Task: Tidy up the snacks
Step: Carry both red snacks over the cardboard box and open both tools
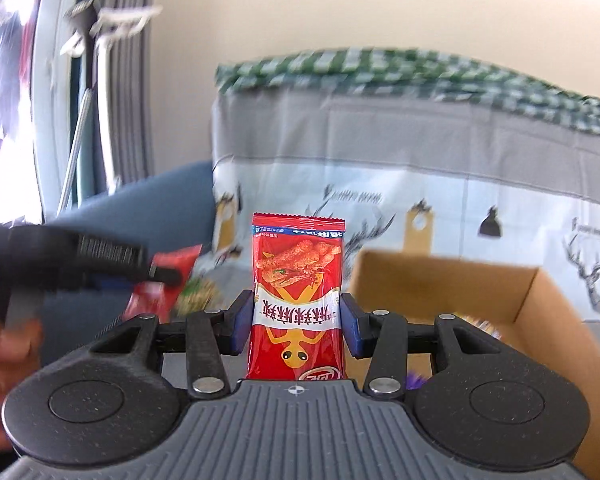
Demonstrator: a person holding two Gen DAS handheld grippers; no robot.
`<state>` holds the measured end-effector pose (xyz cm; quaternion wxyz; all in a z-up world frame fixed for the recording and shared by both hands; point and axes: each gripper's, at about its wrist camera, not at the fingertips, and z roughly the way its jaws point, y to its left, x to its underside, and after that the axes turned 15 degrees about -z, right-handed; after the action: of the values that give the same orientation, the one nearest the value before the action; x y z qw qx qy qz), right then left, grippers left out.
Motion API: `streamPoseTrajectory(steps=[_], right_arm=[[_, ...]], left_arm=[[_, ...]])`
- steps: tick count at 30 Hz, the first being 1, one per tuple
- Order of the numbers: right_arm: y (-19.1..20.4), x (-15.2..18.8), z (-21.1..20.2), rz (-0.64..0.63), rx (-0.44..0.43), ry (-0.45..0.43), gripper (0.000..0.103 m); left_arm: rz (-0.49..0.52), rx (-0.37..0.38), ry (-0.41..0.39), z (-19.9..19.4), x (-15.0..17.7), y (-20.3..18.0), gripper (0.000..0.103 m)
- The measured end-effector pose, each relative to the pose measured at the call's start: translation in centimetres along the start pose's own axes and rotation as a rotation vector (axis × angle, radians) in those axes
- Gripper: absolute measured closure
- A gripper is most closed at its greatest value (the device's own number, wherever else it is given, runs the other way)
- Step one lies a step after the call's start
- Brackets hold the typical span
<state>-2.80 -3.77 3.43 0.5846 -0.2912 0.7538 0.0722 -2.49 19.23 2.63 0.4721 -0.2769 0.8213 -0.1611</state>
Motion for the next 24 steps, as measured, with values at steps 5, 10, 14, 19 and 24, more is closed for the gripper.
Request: streamPoseTrajectory(steps=[5, 10, 14, 19, 24], right_arm=[[-5.3, -1.8, -1.6, 0.019, 0.072, -0.064, 0.056], [-10.3, -1.4, -2.0, -0.011, 0.164, -0.078, 0.056], [-13.2, 1.6, -1.0, 0.062, 0.205, 0.012, 0.056], [-15.2, 3.2, -0.8, 0.084, 0.244, 0.036, 0.056], [-16.5, 4.4, -0.7, 0.089, 0.259, 0.066, 0.056]], left_arm=[[0.012, 0.049, -0.014, 0.0, 0.4, -2.0, 0.058], [0.050, 0.098, -0.021, 0.4, 1.3, -4.7, 0.058], [0.084, 0.135, -0.024, 1.0, 2.2, -6.7, 0.058], [0.117, 0.171, -0.020, 2.0, 3.3, -8.8, 0.058], [0.159, 0.202, -0.006, 3.4, 4.6, -11.1, 0.058]])
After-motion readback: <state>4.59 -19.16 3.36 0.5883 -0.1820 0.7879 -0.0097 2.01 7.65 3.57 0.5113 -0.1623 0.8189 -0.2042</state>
